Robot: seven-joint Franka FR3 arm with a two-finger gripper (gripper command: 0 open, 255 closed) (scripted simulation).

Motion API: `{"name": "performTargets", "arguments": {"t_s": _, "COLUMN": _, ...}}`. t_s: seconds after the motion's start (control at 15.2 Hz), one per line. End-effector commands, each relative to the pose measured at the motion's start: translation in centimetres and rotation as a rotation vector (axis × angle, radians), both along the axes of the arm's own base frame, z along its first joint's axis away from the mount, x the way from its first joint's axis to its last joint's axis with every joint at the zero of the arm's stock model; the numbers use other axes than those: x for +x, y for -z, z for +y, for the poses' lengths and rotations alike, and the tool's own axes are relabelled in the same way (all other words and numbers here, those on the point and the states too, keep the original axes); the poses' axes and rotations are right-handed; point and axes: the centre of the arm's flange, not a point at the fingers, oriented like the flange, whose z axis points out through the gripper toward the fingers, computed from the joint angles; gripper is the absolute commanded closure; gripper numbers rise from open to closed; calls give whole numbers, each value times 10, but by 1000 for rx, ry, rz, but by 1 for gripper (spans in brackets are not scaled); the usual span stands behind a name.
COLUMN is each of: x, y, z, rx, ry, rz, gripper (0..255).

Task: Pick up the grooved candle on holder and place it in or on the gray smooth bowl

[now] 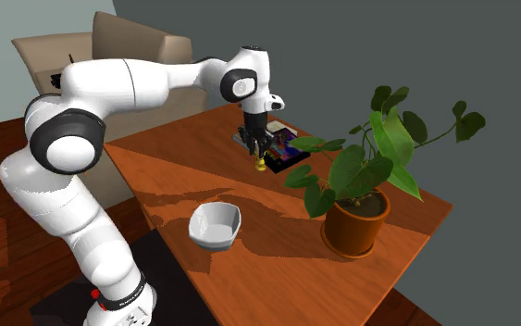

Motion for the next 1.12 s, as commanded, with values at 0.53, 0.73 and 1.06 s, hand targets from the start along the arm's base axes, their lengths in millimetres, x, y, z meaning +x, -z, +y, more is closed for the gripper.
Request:
{"name": "performTargets", "arguments": {"t_s": 0.53, "x": -132, "y": -10, "z": -5, "rx": 0, "ry": 0, "rz": 0, "gripper": 255}}
{"name": "performTargets", "arguments": {"t_s": 0.73, "x": -171, "y": -12, "z": -6, "rx": 0, "ry": 0, "rz": 0, "gripper": 255}}
{"name": "performTargets", "arguments": {"t_s": 1.06, "x": -233, "y": -17, "z": -8, "rx": 0, "ry": 0, "rz": 0, "gripper": 255}}
